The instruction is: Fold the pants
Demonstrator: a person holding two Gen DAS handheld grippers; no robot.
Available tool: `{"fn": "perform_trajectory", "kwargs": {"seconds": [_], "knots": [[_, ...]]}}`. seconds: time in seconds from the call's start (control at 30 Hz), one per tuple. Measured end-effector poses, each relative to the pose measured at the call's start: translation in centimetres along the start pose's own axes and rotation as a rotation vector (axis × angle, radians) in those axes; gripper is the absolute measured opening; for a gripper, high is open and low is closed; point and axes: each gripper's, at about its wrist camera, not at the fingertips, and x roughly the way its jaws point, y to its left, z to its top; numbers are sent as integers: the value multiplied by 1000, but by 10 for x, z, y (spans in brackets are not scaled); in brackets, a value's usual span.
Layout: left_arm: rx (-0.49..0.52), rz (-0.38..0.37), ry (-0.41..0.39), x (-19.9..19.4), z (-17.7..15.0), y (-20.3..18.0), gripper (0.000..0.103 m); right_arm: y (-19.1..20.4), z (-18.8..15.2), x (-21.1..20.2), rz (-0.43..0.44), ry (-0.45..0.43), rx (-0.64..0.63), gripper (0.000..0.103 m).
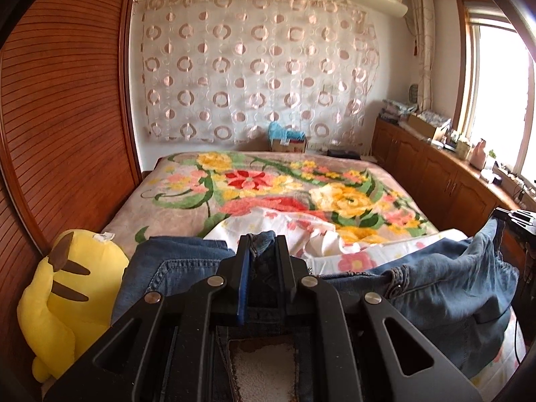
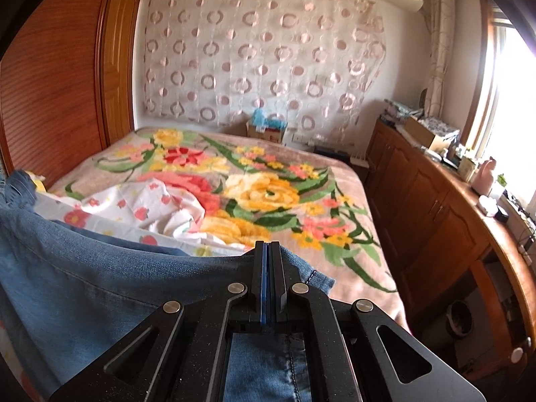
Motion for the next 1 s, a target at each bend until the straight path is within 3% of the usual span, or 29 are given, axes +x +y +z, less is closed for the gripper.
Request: {"fn": "perform_trajectory", "kwargs": {"seconds": [0.1,0.2,0.27,0.3,0.37,0.4,0.43,0.57,0.63,0.7,1.0], "knots": [[19,10,15,1,-5,-2,19,0,6,23,0,33,-6,1],[26,18,17,-1,-8,-2,31,-2,9,31,-1,55,-16,1],[36,29,5,-7,-10,-2,42,-2,12,35,0,66,-22,1],[39,25,-2,-10,-11,-1,52,-2,12,36,-1,68,-23,1],[41,9,-2,-15,-13,-1,60,-5,13,35,5,69,-14,1],[38,3,4,-16,-15,-1,75,-6,14,35,18,66,-4,1],[31,-7,4,-19,-17,-2,82,-8,12,32,26,61,5,1],[20,-76,28,-23,-28,-9,82,-18,7,20,42,40,40,5],[21,-89,49,-23,-36,-16,82,-21,-1,13,38,40,55,31],[27,-103,72,-23,-45,-25,82,-30,-7,2,50,28,75,38],[78,-168,136,-24,-72,-58,82,-59,-41,8,79,166,117,39]]}}
